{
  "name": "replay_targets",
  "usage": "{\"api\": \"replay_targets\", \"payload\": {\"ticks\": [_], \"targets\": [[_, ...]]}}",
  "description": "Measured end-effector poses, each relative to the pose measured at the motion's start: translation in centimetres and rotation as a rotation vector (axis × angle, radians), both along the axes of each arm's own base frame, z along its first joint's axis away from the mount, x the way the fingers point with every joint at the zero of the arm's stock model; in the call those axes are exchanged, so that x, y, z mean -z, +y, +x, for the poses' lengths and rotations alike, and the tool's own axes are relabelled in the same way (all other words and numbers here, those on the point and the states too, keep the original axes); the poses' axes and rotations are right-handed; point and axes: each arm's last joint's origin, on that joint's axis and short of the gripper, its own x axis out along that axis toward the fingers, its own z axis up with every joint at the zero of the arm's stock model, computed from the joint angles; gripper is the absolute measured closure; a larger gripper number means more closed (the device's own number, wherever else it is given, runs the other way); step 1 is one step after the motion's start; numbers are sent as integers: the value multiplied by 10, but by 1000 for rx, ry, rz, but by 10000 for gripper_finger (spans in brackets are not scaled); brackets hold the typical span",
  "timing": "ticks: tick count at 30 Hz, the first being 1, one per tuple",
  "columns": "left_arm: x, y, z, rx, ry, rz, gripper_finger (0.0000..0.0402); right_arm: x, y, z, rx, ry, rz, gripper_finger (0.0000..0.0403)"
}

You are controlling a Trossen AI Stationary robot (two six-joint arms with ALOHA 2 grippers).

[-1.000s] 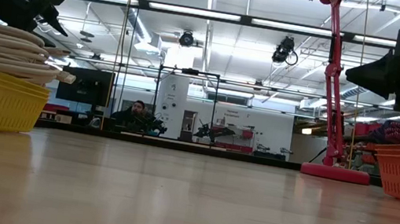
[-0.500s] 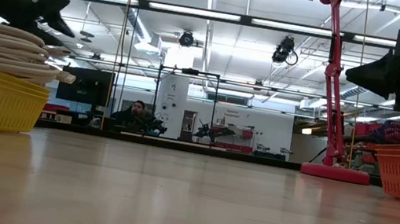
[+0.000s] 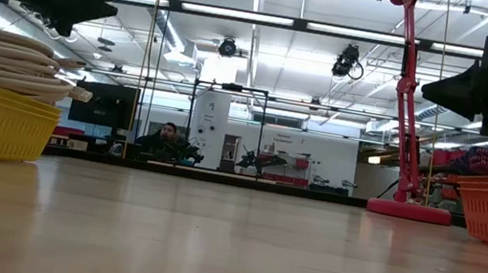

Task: Pick & Place USB Port
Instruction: Return to Home Position

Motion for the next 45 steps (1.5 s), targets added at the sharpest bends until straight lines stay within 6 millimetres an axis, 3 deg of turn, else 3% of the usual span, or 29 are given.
{"api": "replay_targets", "payload": {"ticks": [3,8,13,30,45], "targets": [[2,-2,1,59,18,-7,232,0,0,0,0,0,0,323],[8,-1,0,21,101,41,232,0,0,0,0,0,0,323],[17,-1,0,17,176,-16,232,0,0,0,0,0,0,323],[18,0,0,8,137,-169,232,0,0,0,0,0,0,323],[17,0,0,8,135,-175,232,0,0,0,0,0,0,323]]}}
